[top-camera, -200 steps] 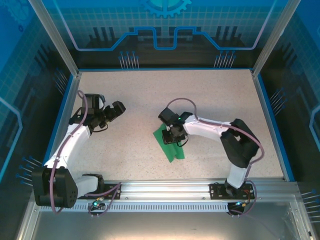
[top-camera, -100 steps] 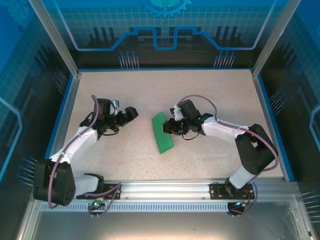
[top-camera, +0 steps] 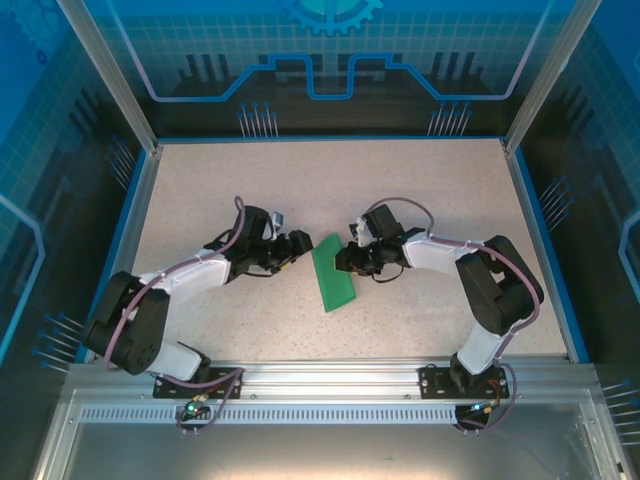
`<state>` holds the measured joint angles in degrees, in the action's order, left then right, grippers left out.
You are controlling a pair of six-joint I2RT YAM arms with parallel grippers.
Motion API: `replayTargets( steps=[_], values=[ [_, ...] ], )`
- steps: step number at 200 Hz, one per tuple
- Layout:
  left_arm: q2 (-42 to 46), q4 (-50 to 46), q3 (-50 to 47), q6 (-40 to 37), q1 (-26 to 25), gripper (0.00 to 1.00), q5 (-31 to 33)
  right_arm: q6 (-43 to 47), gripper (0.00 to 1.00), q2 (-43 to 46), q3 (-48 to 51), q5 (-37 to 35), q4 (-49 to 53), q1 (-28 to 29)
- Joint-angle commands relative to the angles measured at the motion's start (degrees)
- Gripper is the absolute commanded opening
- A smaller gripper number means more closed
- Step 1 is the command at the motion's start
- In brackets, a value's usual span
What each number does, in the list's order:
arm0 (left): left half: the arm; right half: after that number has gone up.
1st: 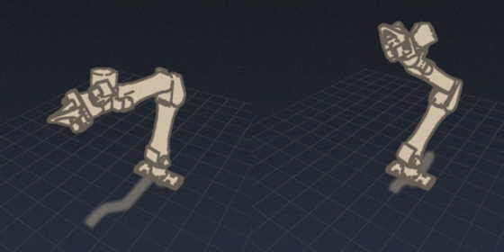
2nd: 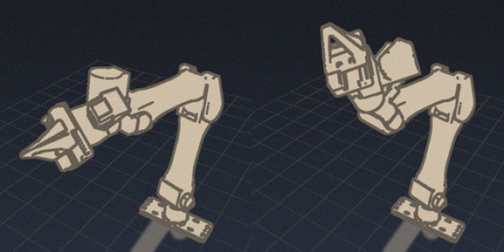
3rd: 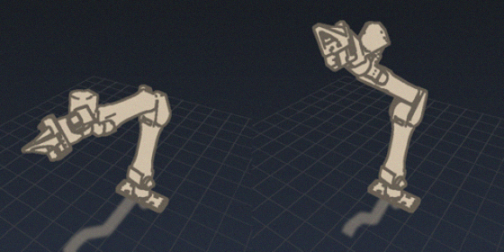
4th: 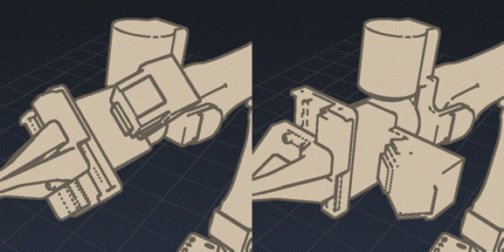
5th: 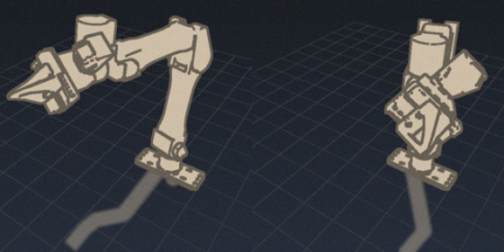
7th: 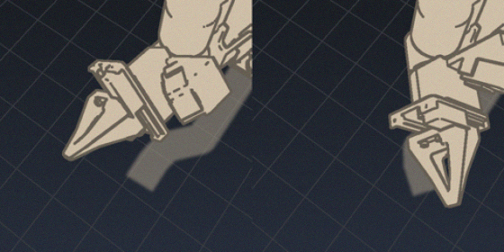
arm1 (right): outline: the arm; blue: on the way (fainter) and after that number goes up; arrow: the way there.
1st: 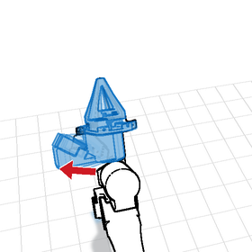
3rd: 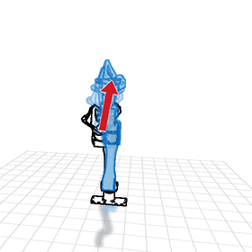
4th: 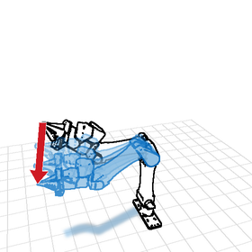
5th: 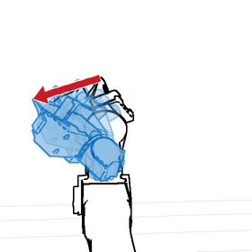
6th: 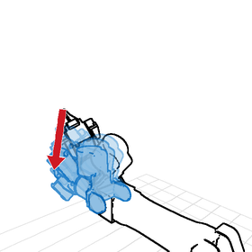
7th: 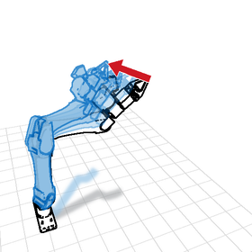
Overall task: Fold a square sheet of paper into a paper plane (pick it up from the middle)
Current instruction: Fold the square sheet of paper in half at the center of the table.
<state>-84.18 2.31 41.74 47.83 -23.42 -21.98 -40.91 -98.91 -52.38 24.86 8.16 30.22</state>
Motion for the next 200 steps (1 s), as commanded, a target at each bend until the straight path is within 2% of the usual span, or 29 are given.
replayTargets(
  steps=[1, 23, 63, 110, 143, 200],
  values=[
    [-3.27, 4.15, 1.57, 2.54, -2.25, 0.68, -0.99, 0.82, 0.29, -1.91, -0.52, -1.89, 2.97, -0.61],
    [-6.02, 5.53, 2.64, 3.57, -3.73, 0.56, -0.63, 1.94, 0.30, -2.65, -0.91, -3.46, 4.48, -0.60],
    [-10.79, 7.96, 4.11, 5.76, -5.18, 0.43, -0.17, 1.93, 0.33, -3.93, -1.50, -4.48, 5.87, -0.60],
    [-15.51, 6.26, 7.76, 4.94, -6.90, 0.29, 0.58, 0.83, 0.34, -4.25, -1.66, -4.92, 5.81, -0.58],
    [-18.06, 2.99, 9.36, 3.78, -7.16, 0.23, 2.68, 1.07, 0.37, -3.43, -1.79, -4.76, 6.54, -0.51],
    [-20.62, 0.18, 10.89, 2.45, -7.10, 0.18, 3.52, 4.59, 0.52, -0.10, -2.18, -4.47, 9.98, -0.57]
  ],
)
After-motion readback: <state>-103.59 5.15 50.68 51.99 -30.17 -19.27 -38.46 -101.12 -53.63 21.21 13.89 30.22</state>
